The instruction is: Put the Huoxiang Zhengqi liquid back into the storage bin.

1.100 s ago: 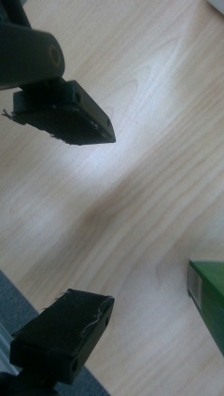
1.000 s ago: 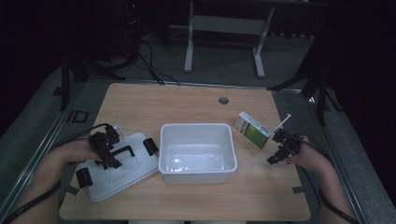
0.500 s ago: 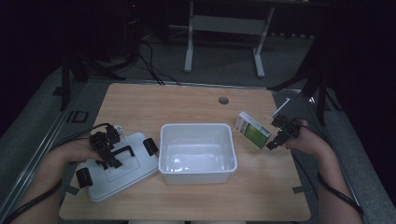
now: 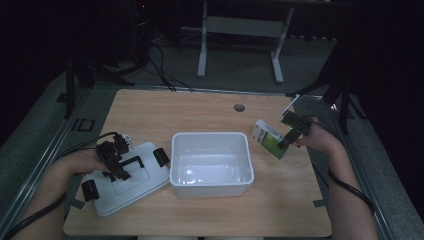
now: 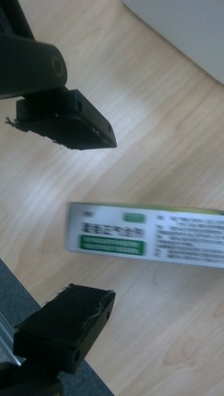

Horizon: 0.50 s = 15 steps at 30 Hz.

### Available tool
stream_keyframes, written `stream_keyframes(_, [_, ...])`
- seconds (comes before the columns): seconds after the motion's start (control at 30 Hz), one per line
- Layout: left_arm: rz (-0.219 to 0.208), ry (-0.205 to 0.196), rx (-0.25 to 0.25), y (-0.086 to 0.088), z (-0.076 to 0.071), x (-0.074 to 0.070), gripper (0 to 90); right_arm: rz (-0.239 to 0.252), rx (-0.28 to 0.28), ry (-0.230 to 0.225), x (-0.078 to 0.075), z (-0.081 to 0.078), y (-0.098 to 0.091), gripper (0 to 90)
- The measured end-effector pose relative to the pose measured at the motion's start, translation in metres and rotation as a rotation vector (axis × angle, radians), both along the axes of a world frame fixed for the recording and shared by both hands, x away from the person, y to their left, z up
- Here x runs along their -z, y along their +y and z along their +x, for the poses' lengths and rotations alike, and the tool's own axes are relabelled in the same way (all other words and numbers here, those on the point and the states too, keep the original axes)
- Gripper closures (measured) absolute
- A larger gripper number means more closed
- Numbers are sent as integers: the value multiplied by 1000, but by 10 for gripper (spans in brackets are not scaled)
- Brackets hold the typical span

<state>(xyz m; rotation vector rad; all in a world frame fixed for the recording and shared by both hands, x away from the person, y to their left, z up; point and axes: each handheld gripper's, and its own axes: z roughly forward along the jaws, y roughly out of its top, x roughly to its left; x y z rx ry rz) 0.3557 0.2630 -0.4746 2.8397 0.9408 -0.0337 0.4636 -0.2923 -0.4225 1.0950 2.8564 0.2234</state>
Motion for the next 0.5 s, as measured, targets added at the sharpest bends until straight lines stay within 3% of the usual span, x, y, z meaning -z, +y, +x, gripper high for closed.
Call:
stream_keyframes(0.3, [7, 16, -1, 0, 0, 4, 169, -49, -2, 29, 18, 19, 14, 264])
stream_keyframes(0.5, [9, 23, 3, 0, 1, 8, 169, -63, 6, 52, 27, 27, 14, 414])
